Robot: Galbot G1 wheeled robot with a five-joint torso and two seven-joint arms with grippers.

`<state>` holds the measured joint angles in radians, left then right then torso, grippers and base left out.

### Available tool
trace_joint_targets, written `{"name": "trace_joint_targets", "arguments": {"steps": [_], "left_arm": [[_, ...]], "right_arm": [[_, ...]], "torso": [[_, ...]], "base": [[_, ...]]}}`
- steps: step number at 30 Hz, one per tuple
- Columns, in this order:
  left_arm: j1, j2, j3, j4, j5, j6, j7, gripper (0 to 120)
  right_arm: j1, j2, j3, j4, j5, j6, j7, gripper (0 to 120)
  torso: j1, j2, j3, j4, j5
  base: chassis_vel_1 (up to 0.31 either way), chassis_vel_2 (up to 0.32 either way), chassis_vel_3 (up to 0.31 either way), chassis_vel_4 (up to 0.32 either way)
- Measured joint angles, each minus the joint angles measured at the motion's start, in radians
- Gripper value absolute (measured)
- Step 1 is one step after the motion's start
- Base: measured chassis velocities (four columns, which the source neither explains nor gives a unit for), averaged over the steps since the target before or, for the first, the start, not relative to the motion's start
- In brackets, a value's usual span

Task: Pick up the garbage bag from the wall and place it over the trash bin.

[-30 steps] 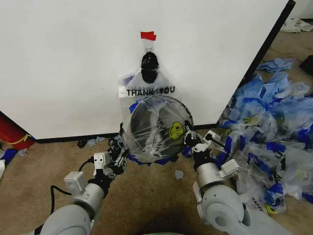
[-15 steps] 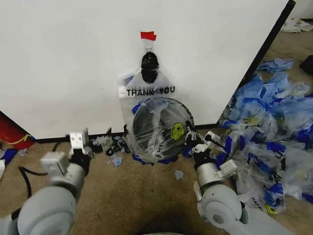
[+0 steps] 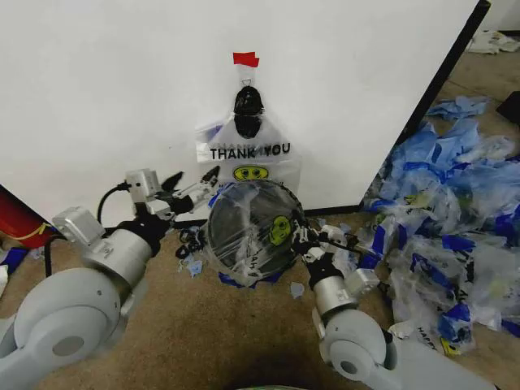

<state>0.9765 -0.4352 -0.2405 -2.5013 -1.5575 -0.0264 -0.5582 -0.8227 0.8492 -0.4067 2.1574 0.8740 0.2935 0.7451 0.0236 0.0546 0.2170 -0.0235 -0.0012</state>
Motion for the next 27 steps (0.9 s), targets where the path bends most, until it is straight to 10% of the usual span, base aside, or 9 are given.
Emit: {"name": "trace_joint_targets", "arguments": {"steps": [27], "left_arm": [[-0.044,0.000,0.228,0.001,-0.080,0.017,0.002,5]], "right_arm": [[0.285,-0.051,-0.242,0.028,0.031,-0.043,0.052,0]], "torso": [[0.000,0.000,0.000,-0.0001,0.0000]], "base": [[0.000,0.000,0.000,0.000]]}}
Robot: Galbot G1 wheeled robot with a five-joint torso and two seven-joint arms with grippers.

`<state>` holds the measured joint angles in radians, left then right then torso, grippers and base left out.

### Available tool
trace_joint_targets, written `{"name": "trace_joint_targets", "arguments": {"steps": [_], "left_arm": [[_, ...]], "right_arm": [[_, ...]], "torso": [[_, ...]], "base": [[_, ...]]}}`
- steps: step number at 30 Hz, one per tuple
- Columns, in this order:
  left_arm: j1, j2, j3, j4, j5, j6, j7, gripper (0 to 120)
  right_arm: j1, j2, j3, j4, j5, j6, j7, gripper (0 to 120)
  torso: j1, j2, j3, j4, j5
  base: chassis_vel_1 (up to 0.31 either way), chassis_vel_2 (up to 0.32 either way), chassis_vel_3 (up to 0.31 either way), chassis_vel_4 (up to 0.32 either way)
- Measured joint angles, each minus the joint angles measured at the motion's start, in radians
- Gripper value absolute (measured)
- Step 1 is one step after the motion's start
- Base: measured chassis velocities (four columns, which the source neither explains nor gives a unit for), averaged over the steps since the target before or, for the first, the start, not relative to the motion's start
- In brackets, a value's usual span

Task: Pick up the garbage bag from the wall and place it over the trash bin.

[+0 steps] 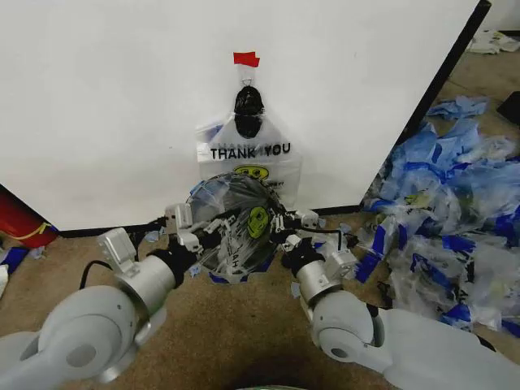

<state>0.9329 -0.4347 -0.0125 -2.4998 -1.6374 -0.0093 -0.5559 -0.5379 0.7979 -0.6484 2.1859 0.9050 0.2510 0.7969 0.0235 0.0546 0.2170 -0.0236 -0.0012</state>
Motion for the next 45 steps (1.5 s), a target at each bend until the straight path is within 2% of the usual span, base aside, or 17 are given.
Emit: {"name": "trace_joint_targets", "arguments": {"steps": [1,10,19,24,29,45], "left_arm": [[-0.012,-0.003,0.017,0.000,0.003,-0.001,-0.003,0],[-0.097,-0.016,0.110,0.004,0.016,-0.009,-0.010,0],[-0.158,-0.041,0.193,0.073,0.042,-0.021,-0.024,0],[-0.214,-0.064,0.270,0.116,0.060,-0.031,-0.036,0],[-0.291,-0.101,0.388,0.174,0.086,-0.049,-0.056,0],[-0.378,-0.161,0.496,0.279,0.106,-0.055,-0.090,0]], "right_arm": [[0.006,-0.004,-0.007,0.007,0.002,0.000,0.000,0],[0.074,-0.049,-0.072,0.053,0.007,0.002,-0.008,0],[0.102,-0.090,-0.090,0.097,0.005,0.008,-0.029,0],[0.078,-0.108,-0.088,0.115,-0.011,0.013,-0.041,0],[0.049,-0.127,-0.085,0.132,-0.034,0.019,-0.054,0],[0.037,-0.135,-0.088,0.135,-0.058,0.024,-0.068,0]], "torso": [[0.000,0.000,0.000,-0.0001,0.0000],[0.000,0.000,0.000,0.0000,0.0001],[0.000,0.000,0.000,0.0000,0.0000],[0.000,0.000,0.000,0.0000,0.0001],[0.000,0.000,0.000,-0.0001,0.0000],[0.000,0.000,0.000,0.0000,0.0000]], "base": [[0.000,0.000,0.000,0.000],[0.000,0.000,0.000,0.000],[0.000,0.000,0.000,0.000],[0.000,0.000,0.000,0.000],[0.000,0.000,0.000,0.000],[0.000,0.000,0.000,0.000]]}}
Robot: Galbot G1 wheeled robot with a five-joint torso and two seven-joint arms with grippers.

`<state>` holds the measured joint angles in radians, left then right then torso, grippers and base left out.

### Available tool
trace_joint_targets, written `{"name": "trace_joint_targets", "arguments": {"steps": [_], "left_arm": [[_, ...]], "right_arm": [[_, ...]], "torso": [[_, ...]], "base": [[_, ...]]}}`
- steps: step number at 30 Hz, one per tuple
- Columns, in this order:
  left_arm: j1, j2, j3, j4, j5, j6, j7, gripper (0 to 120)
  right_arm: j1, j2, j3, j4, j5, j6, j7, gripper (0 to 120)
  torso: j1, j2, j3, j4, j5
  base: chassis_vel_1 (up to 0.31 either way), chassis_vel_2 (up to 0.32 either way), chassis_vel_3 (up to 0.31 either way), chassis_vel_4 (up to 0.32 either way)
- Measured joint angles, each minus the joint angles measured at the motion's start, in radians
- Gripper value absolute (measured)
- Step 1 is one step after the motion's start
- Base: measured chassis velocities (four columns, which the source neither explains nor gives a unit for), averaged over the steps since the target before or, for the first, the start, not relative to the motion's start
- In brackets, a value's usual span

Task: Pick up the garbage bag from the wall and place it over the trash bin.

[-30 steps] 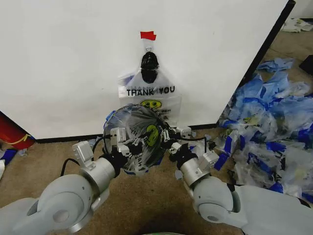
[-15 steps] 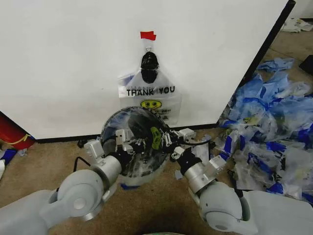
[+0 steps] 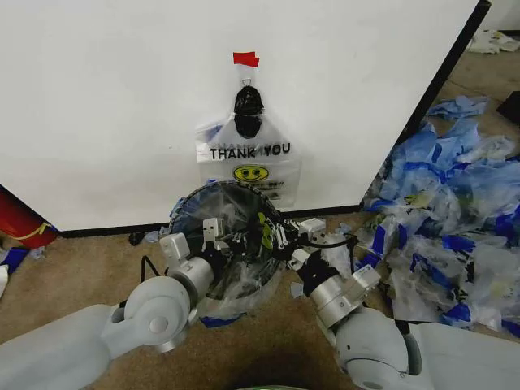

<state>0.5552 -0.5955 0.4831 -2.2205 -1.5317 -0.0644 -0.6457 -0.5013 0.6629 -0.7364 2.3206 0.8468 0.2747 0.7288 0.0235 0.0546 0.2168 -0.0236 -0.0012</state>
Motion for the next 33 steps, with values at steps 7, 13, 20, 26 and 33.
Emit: {"name": "trace_joint_targets", "arguments": {"steps": [7,13,20,26,33], "left_arm": [[-0.009,-0.021,0.019,0.039,0.015,0.000,-0.007,8],[-0.020,-0.057,0.030,0.085,0.027,-0.002,-0.009,26],[-0.027,-0.085,0.049,0.115,0.029,-0.003,-0.015,26],[-0.036,-0.107,0.064,0.128,0.031,-0.004,-0.022,26],[-0.042,-0.124,0.075,0.150,0.039,-0.006,-0.026,26]], "right_arm": [[-0.003,0.001,-0.011,-0.003,-0.014,0.000,-0.003,0],[-0.019,-0.005,-0.025,0.002,-0.032,0.000,-0.006,0],[-0.028,-0.015,-0.039,0.008,-0.050,0.000,-0.014,0],[-0.025,-0.016,-0.045,0.008,-0.054,0.000,-0.014,0],[-0.027,-0.017,-0.047,0.001,-0.067,0.000,-0.015,0]], "torso": [[0.000,0.000,0.000,0.0001,-0.0001],[0.000,0.000,0.000,0.0000,0.0000],[0.000,0.000,0.000,0.0000,0.0000],[0.000,0.000,0.000,0.0000,0.0000],[0.000,0.000,0.000,-0.0001,-0.0001]], "base": [[0.000,0.000,0.000,0.000],[0.000,0.000,0.000,0.000],[0.000,0.000,0.000,0.000],[0.000,0.000,0.000,0.000],[0.000,0.000,0.000,0.000]]}}
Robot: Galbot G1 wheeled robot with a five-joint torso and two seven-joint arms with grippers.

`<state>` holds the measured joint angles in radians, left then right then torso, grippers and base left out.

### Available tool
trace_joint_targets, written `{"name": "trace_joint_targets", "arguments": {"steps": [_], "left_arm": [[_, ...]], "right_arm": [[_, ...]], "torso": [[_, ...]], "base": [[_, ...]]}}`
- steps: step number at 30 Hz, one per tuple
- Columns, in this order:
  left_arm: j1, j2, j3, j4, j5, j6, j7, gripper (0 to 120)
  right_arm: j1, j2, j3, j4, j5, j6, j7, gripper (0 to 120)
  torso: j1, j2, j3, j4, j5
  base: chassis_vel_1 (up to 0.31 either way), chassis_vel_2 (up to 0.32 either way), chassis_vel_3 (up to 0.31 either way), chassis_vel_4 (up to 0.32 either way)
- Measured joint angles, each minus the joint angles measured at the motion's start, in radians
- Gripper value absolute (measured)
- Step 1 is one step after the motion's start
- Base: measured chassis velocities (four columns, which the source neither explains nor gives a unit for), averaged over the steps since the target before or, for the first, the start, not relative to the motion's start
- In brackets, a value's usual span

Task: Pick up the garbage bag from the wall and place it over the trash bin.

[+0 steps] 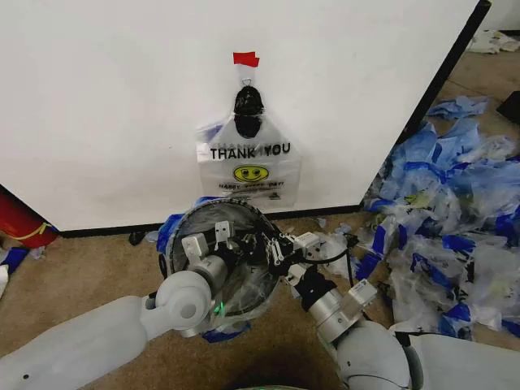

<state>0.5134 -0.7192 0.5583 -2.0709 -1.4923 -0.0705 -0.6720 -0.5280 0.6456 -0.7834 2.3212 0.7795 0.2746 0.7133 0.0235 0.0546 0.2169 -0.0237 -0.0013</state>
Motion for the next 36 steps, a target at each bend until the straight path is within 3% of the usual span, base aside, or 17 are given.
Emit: {"name": "trace_joint_targets", "arguments": {"steps": [5,10,22,36], "left_arm": [[-0.006,0.019,0.001,-0.029,-0.009,0.002,-0.019,28],[0.005,0.089,-0.013,-0.116,-0.039,0.010,-0.044,37],[0.031,0.197,-0.071,-0.240,-0.107,0.023,-0.053,36],[0.007,0.105,-0.016,-0.136,-0.116,0.025,-0.068,36]], "right_arm": [[0.003,0.006,0.001,-0.018,-0.004,0.000,0.000,0],[0.015,0.013,0.005,-0.051,-0.001,0.000,0.007,0],[0.045,0.014,-0.001,-0.066,0.006,-0.004,0.011,0],[0.156,-0.068,-0.080,-0.028,-0.058,-0.027,-0.028,0]], "torso": [[0.000,0.000,0.000,0.0000,0.0001],[0.000,0.000,0.000,0.0002,-0.0002],[0.000,0.000,0.000,0.0002,0.0002],[0.000,0.000,0.000,0.0000,0.0000]], "base": [[0.000,0.000,0.000,0.000],[0.000,0.000,0.000,0.000],[0.000,0.000,0.000,0.000],[0.000,0.000,0.000,0.000]]}}
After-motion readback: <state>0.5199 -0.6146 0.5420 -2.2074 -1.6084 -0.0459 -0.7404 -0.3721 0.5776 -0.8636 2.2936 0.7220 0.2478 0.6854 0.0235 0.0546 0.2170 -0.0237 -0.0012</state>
